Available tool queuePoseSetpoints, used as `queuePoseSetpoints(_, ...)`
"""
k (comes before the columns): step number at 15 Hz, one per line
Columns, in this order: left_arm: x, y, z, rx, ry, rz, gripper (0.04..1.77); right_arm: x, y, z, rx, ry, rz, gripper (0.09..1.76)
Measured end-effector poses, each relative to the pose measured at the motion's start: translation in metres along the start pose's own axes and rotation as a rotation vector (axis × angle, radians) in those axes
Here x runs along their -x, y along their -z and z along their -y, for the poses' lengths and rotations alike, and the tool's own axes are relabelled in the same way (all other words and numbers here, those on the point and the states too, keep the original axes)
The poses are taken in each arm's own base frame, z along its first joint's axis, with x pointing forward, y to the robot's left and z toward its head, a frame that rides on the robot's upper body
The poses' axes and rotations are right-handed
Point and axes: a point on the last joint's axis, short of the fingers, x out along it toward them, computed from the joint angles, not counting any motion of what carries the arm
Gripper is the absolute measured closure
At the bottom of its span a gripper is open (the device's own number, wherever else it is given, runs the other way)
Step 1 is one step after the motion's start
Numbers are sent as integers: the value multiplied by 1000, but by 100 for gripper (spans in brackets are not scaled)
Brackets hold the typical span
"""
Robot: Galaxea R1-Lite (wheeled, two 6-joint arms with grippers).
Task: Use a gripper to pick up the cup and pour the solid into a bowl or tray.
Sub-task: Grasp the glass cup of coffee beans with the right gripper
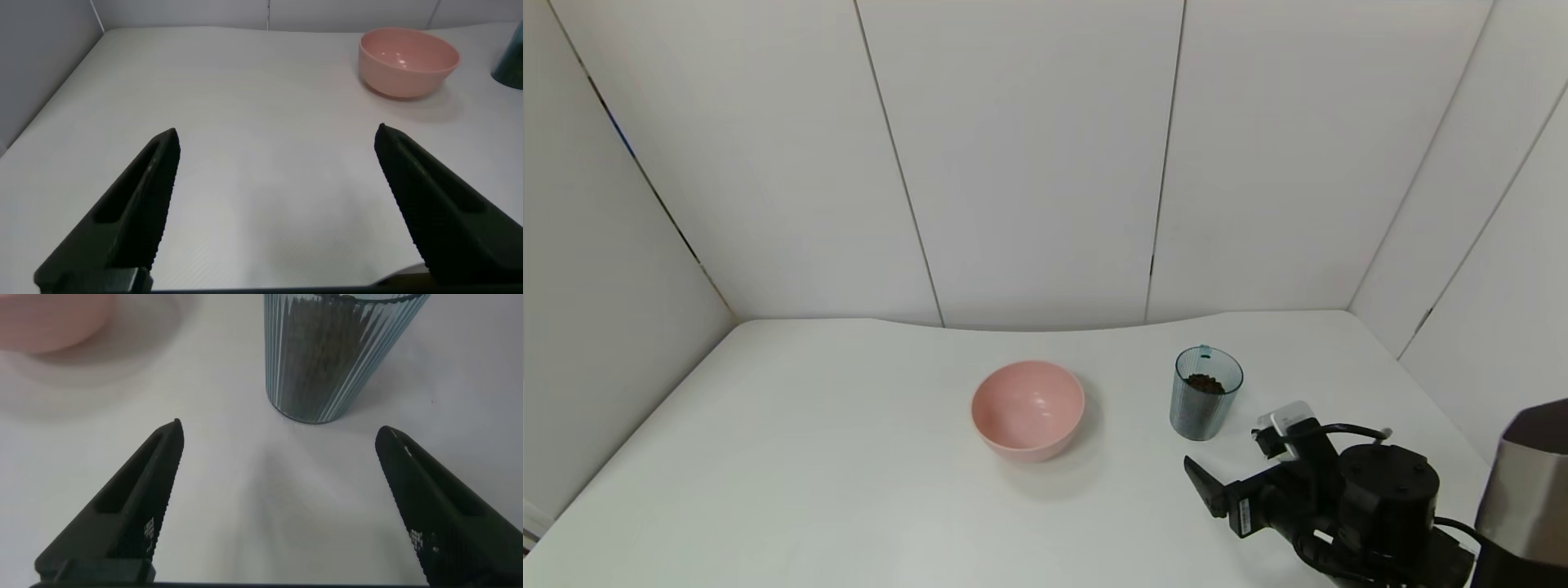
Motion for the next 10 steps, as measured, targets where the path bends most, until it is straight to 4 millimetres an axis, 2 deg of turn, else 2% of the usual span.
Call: queuePoseSetpoints(10, 0, 0, 0, 0, 0, 0, 9, -41, -6, 3, -18, 33, 71, 14)
